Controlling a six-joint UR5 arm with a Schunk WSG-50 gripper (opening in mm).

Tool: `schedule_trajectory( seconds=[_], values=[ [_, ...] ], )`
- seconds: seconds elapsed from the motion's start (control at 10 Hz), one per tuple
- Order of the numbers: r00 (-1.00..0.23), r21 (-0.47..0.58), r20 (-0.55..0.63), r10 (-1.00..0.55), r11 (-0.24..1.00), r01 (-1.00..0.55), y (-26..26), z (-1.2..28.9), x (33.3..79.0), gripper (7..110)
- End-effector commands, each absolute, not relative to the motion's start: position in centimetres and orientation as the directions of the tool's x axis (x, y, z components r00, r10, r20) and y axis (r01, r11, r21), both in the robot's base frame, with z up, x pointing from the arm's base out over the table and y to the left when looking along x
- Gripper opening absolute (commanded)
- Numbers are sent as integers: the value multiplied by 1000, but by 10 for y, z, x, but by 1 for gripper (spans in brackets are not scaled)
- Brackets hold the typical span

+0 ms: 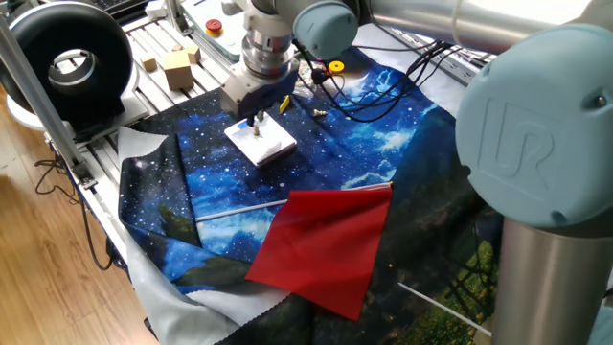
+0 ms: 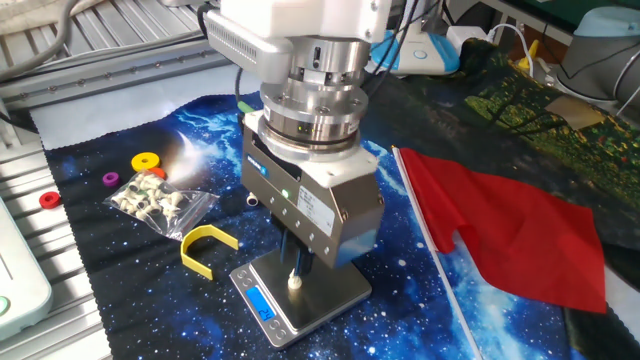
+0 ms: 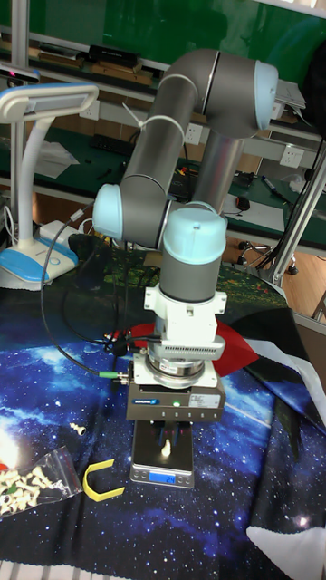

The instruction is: Remove the object from the scale

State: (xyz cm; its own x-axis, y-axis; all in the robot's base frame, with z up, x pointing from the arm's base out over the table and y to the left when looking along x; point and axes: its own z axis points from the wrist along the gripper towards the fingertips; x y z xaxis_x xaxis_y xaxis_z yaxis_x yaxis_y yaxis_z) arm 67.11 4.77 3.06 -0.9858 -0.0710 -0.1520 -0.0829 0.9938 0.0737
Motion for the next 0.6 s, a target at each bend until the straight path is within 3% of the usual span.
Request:
schedule_trajectory(
  seconds=[0.0, 0.5],
  values=[
    [-987, 73, -142, -77, 993, -88, 40, 33, 665, 22],
    [-989, 155, -143, -47, 986, -69, 62, 42, 663, 22]
  ],
)
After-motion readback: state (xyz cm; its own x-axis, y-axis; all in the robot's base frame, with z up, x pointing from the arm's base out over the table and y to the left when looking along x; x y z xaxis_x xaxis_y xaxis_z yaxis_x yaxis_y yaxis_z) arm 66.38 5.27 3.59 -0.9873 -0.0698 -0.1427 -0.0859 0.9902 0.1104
